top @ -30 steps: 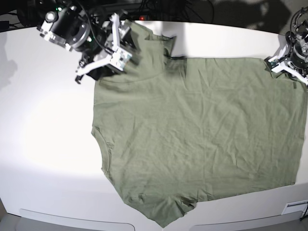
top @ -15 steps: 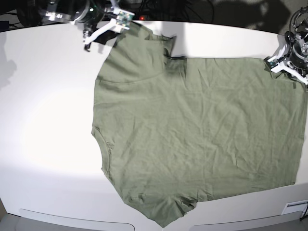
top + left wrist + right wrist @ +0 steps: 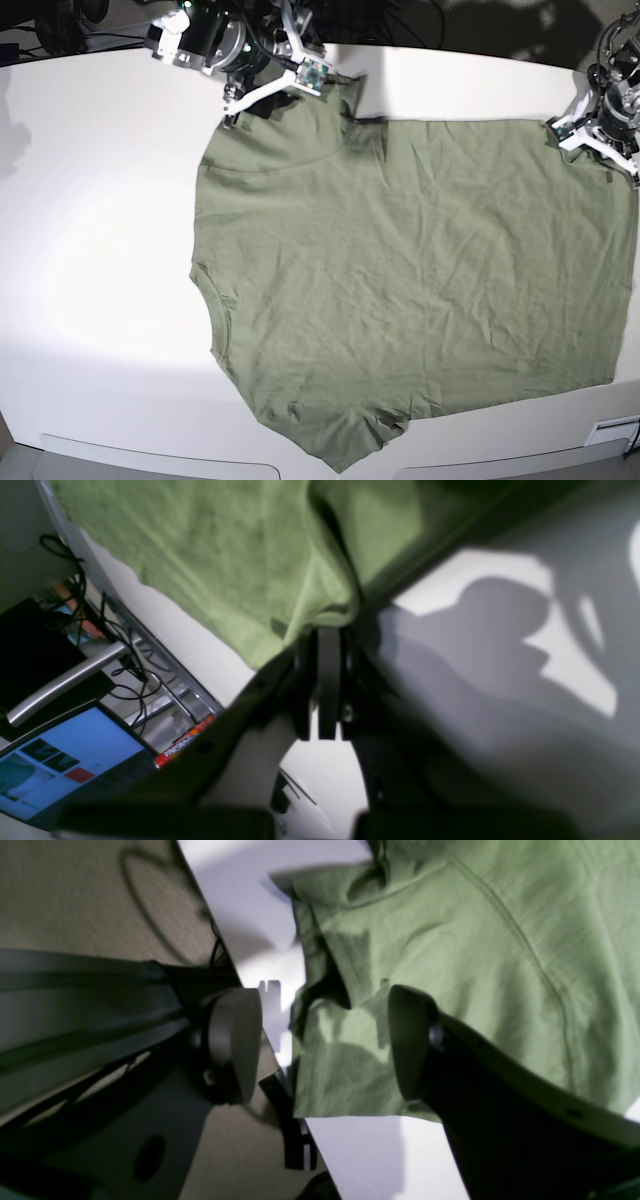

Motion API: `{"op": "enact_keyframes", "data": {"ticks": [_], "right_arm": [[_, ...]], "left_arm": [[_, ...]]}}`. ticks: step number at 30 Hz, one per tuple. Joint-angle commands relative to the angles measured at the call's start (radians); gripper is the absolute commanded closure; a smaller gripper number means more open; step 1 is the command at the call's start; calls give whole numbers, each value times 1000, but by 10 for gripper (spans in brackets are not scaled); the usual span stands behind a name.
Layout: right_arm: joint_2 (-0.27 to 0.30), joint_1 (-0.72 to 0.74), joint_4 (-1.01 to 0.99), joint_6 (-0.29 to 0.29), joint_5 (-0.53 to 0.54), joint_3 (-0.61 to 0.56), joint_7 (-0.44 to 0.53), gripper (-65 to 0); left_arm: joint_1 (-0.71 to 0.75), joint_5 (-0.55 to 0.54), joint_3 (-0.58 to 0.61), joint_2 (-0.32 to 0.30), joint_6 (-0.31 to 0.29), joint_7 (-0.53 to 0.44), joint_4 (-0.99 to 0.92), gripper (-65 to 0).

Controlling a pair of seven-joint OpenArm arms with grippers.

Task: Fold the T-shirt properly
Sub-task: 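Lower right gripper onto the shoulder seam by the collar and grasp, then lift the grasped shoulder with right gripper while left holds hem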

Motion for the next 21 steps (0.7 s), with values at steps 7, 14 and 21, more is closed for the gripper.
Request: {"op": "enact_keyframes", "data": {"ticks": [7, 14, 21], "right_arm": [[5, 16, -107, -34, 4, 0, 51, -385], [8, 16, -119, -34, -98, 1, 2, -385], [9, 18, -119, -34, -113, 3, 3, -385]], "left_arm": [[-7, 11, -8, 12, 14, -3, 12, 0], [-7, 11, -8, 10, 14, -2, 12, 0], [-7, 11, -8, 10, 14, -1, 12, 0]]}}
